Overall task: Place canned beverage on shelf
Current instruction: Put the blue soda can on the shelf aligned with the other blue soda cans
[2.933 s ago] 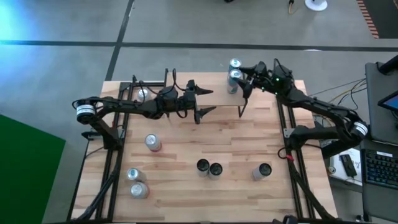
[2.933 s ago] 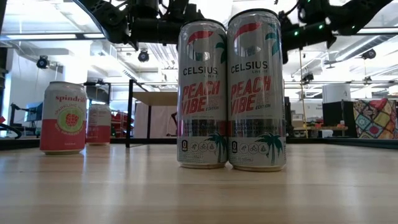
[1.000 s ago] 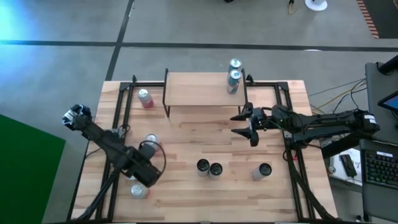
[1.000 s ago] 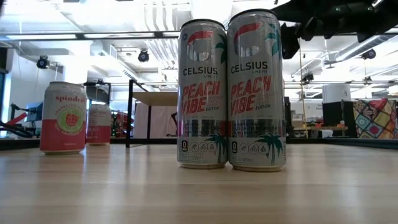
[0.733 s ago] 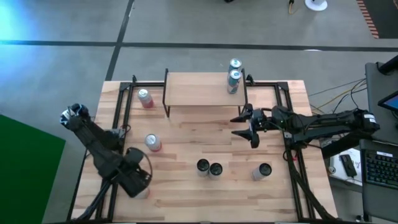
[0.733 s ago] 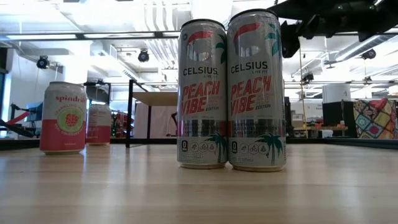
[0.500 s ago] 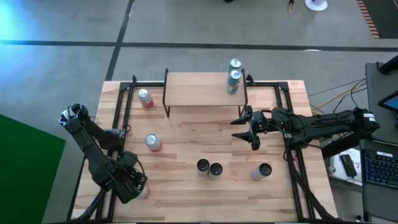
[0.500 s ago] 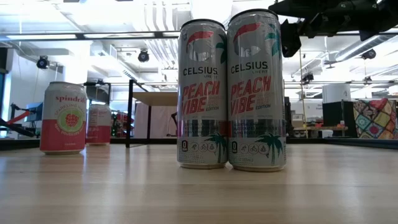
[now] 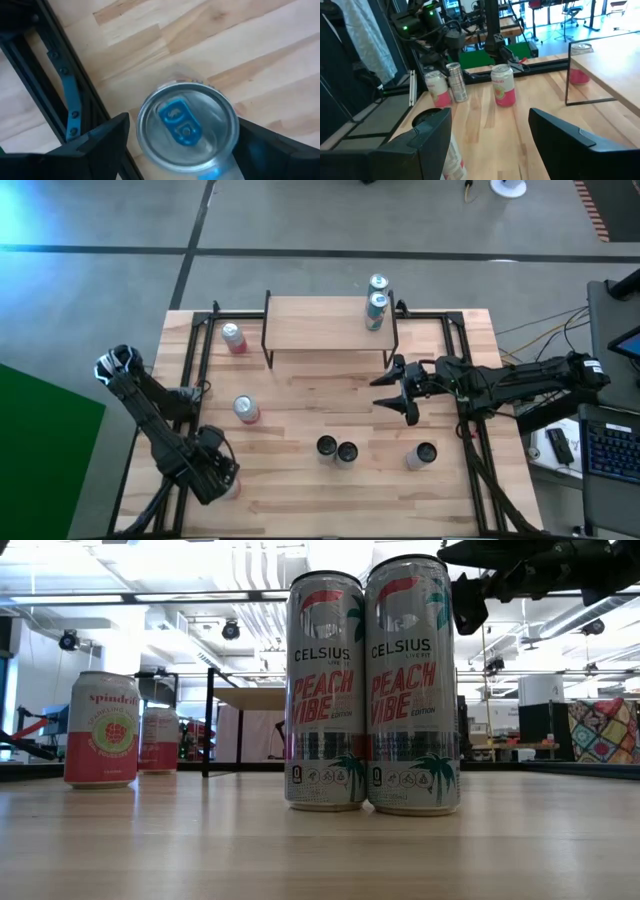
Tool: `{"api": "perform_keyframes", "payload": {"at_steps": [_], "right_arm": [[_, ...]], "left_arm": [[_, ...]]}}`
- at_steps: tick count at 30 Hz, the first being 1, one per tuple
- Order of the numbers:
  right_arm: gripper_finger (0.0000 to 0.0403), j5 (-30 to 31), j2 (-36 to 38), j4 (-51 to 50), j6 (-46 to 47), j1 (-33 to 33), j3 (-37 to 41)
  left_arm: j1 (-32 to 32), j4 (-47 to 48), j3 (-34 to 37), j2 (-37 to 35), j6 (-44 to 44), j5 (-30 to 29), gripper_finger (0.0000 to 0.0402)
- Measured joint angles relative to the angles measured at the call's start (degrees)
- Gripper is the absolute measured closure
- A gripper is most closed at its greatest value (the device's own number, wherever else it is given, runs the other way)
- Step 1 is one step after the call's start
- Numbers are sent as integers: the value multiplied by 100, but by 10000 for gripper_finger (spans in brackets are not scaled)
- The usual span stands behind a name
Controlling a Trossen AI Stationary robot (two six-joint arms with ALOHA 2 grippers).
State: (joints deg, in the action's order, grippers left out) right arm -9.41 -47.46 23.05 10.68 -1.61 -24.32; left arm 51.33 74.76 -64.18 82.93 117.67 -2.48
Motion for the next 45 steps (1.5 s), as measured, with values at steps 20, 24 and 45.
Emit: {"api": "perform_keyframes", "payload": {"at_steps": [20,24,45], "right_arm": [[149,46,0,-4,-13,0,0],[149,48,0,-7,-74,36,9],[135,180,-1200,2097,-1633,925,113]], "left_arm": [[-165,-201,200,-69,-1121,-993,172],[-380,-192,41,-69,-1502,-1295,156],[-2949,129,-2470,126,-3700,-2376,163]]}}
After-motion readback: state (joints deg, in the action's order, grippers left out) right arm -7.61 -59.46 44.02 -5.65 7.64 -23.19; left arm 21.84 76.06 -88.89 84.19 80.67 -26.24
